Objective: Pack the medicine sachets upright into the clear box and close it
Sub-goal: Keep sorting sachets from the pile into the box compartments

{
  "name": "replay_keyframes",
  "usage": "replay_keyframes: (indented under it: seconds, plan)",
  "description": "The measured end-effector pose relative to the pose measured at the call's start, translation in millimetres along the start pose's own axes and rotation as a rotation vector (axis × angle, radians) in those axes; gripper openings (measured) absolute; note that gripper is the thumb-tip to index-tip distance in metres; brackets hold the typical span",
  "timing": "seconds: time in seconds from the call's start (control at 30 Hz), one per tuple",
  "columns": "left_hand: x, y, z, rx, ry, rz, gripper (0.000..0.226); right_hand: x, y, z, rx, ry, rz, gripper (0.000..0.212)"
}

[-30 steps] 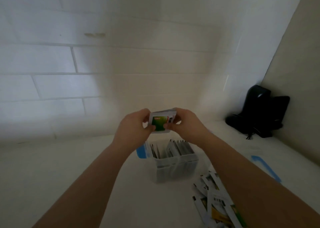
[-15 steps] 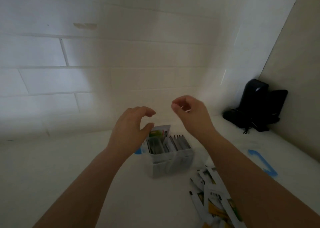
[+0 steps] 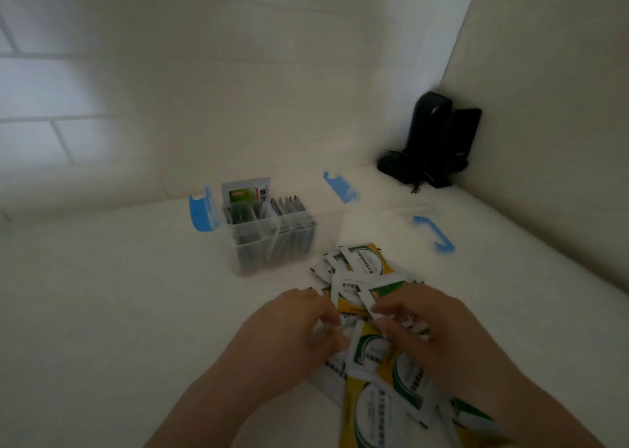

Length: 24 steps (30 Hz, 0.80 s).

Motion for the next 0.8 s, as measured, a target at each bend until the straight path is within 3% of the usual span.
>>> replay_keyframes:
  seconds: [0.1,0.17,0.27,0.43,0.53,0.73,0.8]
  plan:
    - [12,-8,-5,0.058,0.029,0.088,0.057,-10,-12,-8,-0.041,0.03,-0.017,0.011]
    - [17,-12,-9,0.095,0.013,0.172,0.07,-14,-18,-8,-0.009,0.038,-0.049,0.028]
    - [14,-22,-8,0.145,-0.016,0.201,0.057,-8,-21,-8,0.097,0.072,-0.021,0.041]
    - [3,-26,-8,0.148,-0.055,-0.03,0.027,1,-45,-18,0.348,0.199,-0.19,0.072]
    - [10,-12,-8,0.057,0.046,-0.213,0.023,-1,-45,-17,0.32,0.197,-0.198,0.072]
    - [33,2,-12,-0.118,0.223,-0.494,0.026,-5,-37,-11,0.149,0.134,-0.227,0.05]
    - [36,5,-13,-0.143,0.266,-0.602,0.029,-2,-33,-11,0.167,0.12,-0.189,0.054]
Point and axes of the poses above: each hand's wrist, its own z-axis towards the middle knuckle, its own y-axis out of the back of the hand, x = y × z, the point moved 7 cm from there along z, towards the middle knuckle, and after that the axes turned 5 degrees about -y, right-handed, at the moved point
